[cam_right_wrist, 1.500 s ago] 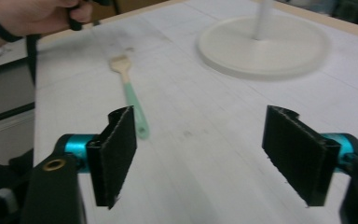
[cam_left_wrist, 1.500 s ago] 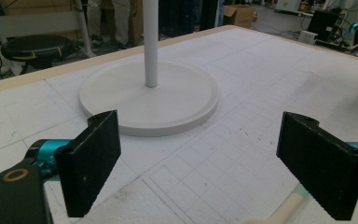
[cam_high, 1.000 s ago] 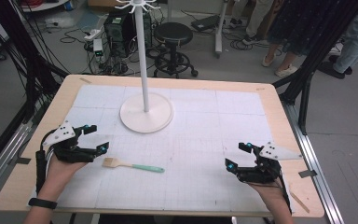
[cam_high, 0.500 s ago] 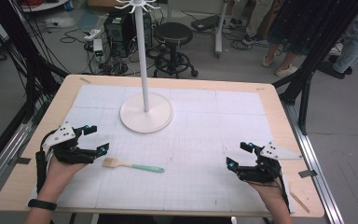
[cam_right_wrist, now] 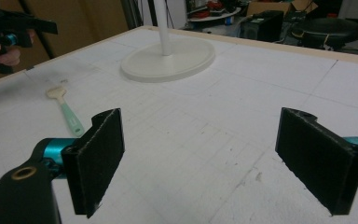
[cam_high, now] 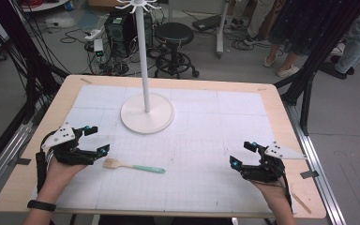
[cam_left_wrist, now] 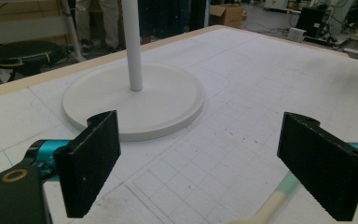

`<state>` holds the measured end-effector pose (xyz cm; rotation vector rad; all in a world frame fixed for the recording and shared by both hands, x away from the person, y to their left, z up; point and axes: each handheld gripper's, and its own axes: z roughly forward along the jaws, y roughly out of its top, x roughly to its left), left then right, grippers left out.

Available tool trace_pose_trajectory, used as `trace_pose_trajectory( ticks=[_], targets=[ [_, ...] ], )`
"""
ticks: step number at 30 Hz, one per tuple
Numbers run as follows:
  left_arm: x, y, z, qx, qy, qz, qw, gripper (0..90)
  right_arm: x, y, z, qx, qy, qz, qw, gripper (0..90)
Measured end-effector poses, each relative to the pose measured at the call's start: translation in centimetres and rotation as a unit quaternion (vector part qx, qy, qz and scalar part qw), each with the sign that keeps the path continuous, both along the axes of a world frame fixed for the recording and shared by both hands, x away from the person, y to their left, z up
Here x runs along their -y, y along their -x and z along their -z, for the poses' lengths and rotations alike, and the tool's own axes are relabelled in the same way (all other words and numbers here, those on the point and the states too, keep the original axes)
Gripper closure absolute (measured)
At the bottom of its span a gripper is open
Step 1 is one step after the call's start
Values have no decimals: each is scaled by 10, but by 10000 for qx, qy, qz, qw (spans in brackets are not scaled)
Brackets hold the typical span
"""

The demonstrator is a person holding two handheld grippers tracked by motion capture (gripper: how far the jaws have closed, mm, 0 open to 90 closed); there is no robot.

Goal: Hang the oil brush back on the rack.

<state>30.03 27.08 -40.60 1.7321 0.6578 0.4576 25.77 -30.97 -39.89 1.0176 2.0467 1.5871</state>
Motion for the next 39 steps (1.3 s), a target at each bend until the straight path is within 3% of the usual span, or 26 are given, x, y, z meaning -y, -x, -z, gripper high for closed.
trace_pose_trajectory(
  ticks=[5,13,24,27,28,29,34,39],
  targets=[
    [2,2,-3,-39,111,193,9997,136,1,0,1,-16,30,34,10000,147],
    [13,3,-5,-55,8,499,9987,135,1,0,0,6,13,-13,10000,147],
    [36,7,3,-247,-389,1071,9932,197,-3,-4,2,-16,43,-75,10000,147],
    [48,5,11,-361,-659,1296,9887,219,-2,-4,2,-22,50,-65,10000,147],
    [48,5,11,-361,-659,1296,9887,222,-2,-4,2,-22,50,-65,10000,147],
    [53,4,15,-444,-809,1344,9866,223,0,-3,2,-25,33,-49,10000,147],
    [64,-1,26,-668,-1164,1538,9789,236,2,-2,3,-30,25,-28,10000,147],
    [73,-1,34,-706,-1465,1732,9714,307,3,-1,3,-38,28,1,10000,147]
  ],
)
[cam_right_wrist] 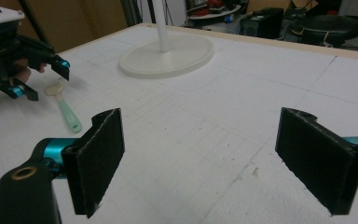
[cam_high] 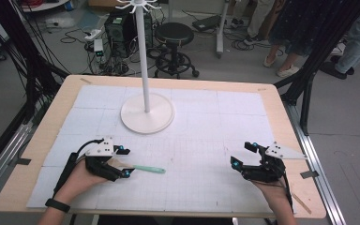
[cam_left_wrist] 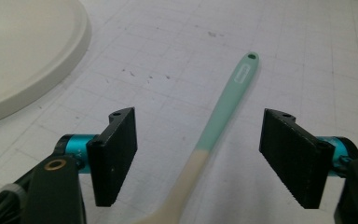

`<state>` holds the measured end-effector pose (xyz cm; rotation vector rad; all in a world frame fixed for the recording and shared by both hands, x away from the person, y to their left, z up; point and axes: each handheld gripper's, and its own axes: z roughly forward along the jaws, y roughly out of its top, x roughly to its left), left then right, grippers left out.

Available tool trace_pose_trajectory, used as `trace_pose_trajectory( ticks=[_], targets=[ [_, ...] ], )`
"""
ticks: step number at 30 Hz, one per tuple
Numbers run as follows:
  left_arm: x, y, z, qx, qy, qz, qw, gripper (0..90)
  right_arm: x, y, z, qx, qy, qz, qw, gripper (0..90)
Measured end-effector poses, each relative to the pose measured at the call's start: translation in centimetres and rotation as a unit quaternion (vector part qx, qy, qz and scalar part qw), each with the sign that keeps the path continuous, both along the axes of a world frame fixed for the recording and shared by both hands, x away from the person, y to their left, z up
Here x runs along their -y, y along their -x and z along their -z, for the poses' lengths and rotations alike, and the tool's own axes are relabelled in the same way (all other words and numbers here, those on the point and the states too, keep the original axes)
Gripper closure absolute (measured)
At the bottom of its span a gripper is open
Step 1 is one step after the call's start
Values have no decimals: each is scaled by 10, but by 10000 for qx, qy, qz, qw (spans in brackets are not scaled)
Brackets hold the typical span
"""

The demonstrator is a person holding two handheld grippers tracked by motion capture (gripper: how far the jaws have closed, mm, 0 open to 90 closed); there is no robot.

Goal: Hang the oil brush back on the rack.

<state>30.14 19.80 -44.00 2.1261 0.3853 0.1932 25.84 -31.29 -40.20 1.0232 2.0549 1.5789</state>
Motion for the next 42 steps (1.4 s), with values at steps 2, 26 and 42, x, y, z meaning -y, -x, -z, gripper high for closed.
trace_pose_trajectory(
  ticks=[2,26,42],
  targets=[
    [2,0,1,19,-66,56,10000,366,0,0,0,8,10,3,10000,147],
    [5,-3,9,-127,-377,104,9992,766,1,-2,1,-17,-21,-23,10000,148],
    [7,0,8,-157,-413,216,9988,816,3,-2,2,-68,-93,-33,9999,149]
  ],
)
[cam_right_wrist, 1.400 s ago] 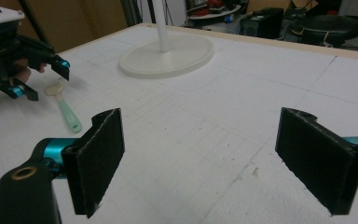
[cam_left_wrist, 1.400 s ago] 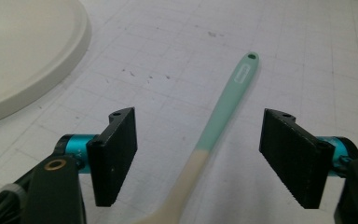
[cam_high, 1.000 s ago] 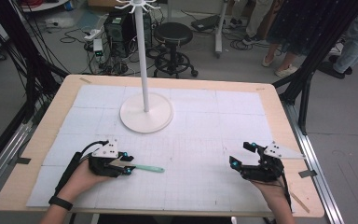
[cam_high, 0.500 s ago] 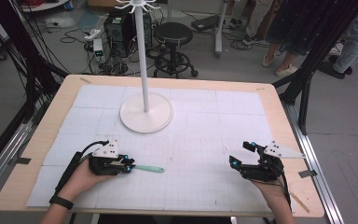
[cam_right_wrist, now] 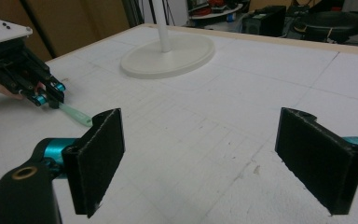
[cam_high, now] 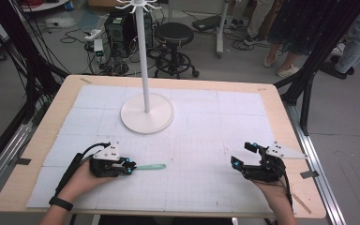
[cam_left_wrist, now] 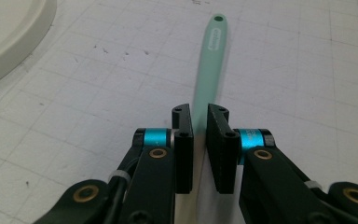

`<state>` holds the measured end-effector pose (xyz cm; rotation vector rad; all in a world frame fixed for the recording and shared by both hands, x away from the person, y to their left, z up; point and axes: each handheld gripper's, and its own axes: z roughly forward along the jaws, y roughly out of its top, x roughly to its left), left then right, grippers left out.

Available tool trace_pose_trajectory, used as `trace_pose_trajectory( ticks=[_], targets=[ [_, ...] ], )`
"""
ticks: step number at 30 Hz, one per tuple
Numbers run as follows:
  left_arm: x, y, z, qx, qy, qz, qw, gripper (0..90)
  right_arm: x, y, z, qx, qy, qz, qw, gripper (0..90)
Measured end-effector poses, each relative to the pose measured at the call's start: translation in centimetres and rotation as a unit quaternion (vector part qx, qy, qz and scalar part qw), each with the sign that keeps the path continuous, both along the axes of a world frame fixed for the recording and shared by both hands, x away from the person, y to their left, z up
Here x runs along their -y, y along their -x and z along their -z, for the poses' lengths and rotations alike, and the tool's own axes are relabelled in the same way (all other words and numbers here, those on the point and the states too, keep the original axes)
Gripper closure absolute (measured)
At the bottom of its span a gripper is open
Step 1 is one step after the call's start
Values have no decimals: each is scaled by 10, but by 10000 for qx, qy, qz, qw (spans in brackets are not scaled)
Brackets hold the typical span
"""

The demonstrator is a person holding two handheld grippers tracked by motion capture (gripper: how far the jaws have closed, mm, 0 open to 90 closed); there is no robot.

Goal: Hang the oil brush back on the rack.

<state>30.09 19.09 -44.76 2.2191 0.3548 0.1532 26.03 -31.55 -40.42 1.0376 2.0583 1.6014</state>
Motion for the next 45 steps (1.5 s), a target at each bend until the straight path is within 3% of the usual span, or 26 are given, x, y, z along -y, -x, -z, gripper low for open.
trace_pose_trajectory(
  ticks=[9,17,18,19,20,21,23,27,29,31,34,35,36,37,38,39,40,41,43,45],
  targets=[
    [1,0,-1,-86,24,-53,9999,823,2,1,0,-21,-18,28,10000,151],
    [-9,-1,-13,80,560,-280,9980,824,5,1,0,-6,-46,66,10000,152],
    [-13,-1,-18,180,724,-400,9964,824,4,1,0,-7,-44,75,10000,153],
    [-13,-1,-18,180,724,-400,9964,824,4,1,0,-7,-44,75,10000,153],
    [-17,0,-24,279,937,-549,9937,824,4,1,0,-7,-48,76,10000,153],
    [-17,0,-24,279,937,-549,9937,824,4,1,0,-7,-48,76,10000,153],
    [-19,0,-29,346,1078,-666,9913,824,4,1,0,-4,-33,88,10000,153],
    [-21,-2,-38,450,1123,-765,9897,823,4,0,0,-22,-27,126,9999,154],
    [-22,-3,-46,517,1258,-830,9872,823,4,0,1,-70,-17,152,9999,153],
    [-22,-3,-49,546,1274,-848,9867,824,3,-1,1,-67,1,158,9999,153],
    [-24,-5,-62,679,1403,-960,9831,823,2,-1,3,-92,53,150,9998,153],
    [-24,-5,-62,679,1403,-960,9831,824,2,-1,3,-92,53,150,9998,153],
    [-26,-6,-69,730,1490,-1015,9809,824,2,-2,3,-71,89,146,9998,154],
    [-26,-6,-69,730,1490,-1015,9809,823,2,-2,3,-71,89,146,9998,154],
    [-28,-7,-78,807,1582,-1114,9778,824,1,-2,3,-110,91,146,9998,153],
    [-28,-7,-78,807,1582,-1114,9778,823,1,-2,3,-110,91,146,9998,153],
    [-31,-8,-87,885,1686,-1185,9745,823,1,-2,3,-114,99,151,9998,153],
    [-31,-8,-87,885,1686,-1185,9745,823,1,-2,3,-114,99,151,9998,153],
    [-34,-10,-101,972,1744,-1289,9713,823,2,-2,3,-125,92,165,9997,153],
    [-36,-11,-106,979,1790,-1313,9701,823,2,-2,3,-130,90,166,9997,153]
  ],
)
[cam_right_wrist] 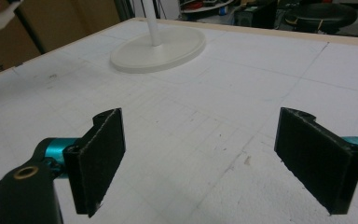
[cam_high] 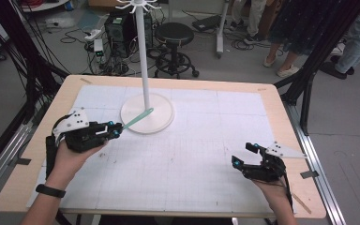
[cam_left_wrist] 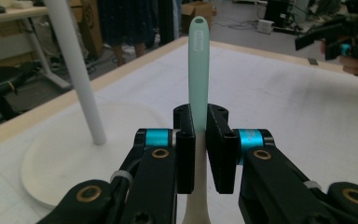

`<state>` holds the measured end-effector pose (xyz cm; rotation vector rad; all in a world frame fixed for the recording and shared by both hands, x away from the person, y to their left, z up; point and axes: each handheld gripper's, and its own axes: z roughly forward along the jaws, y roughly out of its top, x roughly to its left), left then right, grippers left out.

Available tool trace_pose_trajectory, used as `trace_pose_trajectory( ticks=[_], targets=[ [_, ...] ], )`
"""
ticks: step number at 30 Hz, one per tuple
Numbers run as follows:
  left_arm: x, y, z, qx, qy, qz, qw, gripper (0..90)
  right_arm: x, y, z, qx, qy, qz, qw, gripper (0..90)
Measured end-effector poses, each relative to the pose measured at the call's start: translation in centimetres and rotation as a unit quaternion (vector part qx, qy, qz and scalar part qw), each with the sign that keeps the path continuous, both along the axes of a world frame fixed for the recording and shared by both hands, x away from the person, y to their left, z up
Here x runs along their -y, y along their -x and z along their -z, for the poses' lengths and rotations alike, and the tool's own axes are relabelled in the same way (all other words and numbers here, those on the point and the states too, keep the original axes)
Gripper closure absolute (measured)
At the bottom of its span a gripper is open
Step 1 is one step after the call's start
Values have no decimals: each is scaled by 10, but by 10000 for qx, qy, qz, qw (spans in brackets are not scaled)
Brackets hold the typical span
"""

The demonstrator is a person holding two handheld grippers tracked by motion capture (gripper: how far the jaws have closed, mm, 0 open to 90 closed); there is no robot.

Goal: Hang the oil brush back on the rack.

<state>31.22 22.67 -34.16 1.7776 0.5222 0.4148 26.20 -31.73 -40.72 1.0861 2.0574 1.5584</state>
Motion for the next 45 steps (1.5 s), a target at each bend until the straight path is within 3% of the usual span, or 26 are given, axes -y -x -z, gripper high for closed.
trace_pose_trajectory(
  ticks=[3,8,13,14,15,18,26,34,43,45],
  targets=[
    [-4,-5,-18,95,159,-159,9997,823,0,-1,0,15,6,-5,10000,153],
    [-6,-10,-37,247,256,-330,9988,823,0,-1,0,12,2,-6,10000,153],
    [-3,-17,-67,468,352,-484,9971,823,0,-2,1,10,20,-6,10000,153],
    [-3,-17,-67,468,352,-484,9971,824,0,-2,1,10,20,-6,10000,153],
    [-2,-20,-77,521,364,-523,9966,823,-1,-2,1,5,34,-10,10000,154],
    [-2,-22,-85,560,418,-555,9960,823,-1,-2,0,14,50,-14,10000,154],
    [-3,-29,-122,824,625,-797,9914,823,1,-2,0,41,46,8,10000,155],
    [0,-34,-143,972,811,-870,9881,823,0,-2,0,26,38,-9,10000,155],
    [-4,-34,-152,1051,836,-956,9863,823,3,-2,0,66,33,-6,10000,155],
    [-7,-34,-156,1107,884,-1007,9848,823,3,-1,0,39,4,-3,10000,155]
  ],
)
